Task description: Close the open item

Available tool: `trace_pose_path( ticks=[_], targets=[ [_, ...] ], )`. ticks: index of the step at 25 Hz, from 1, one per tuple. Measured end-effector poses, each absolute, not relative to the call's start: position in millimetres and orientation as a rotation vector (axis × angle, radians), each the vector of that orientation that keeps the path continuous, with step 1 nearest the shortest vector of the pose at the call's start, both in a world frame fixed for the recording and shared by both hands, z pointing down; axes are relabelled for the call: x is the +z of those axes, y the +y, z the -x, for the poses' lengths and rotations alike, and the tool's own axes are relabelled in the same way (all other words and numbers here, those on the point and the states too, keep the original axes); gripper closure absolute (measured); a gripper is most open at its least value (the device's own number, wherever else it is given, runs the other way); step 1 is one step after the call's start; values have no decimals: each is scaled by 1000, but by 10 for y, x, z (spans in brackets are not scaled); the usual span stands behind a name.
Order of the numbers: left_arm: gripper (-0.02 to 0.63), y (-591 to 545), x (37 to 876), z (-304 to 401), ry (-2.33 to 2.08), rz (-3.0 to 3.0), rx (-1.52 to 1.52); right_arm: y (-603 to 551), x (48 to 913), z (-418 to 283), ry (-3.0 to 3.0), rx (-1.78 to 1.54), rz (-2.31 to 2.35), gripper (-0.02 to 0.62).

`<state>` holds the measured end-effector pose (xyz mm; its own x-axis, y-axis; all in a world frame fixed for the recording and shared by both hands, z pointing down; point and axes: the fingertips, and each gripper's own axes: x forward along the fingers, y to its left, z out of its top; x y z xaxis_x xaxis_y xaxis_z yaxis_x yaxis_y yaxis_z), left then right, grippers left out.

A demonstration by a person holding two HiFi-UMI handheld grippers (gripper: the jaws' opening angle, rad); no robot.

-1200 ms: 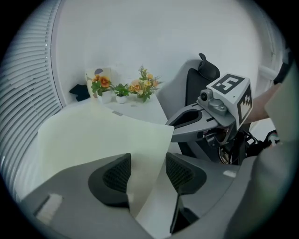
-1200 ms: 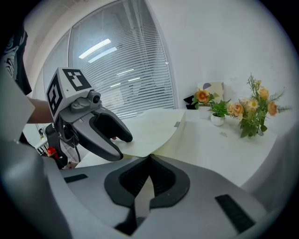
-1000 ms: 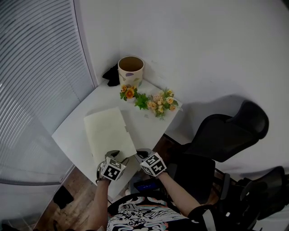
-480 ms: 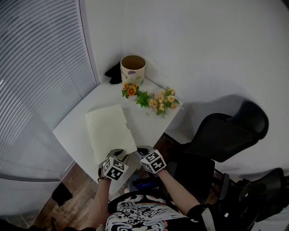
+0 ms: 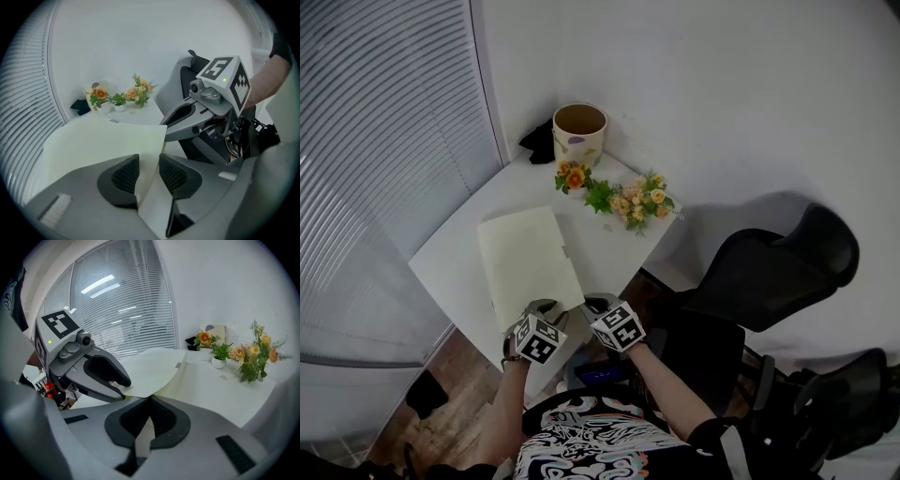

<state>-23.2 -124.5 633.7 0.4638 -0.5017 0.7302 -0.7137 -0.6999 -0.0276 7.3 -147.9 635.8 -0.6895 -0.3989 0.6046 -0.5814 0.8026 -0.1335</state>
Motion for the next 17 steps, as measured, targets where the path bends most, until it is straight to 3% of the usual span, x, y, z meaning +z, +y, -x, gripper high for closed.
trace_pose_path(
  ticks=[17],
  targets=[
    [471,-1298,6360,248,-1035,-2440,1065,-1534,6376,-67,-2426,440,-744,592]
  ],
)
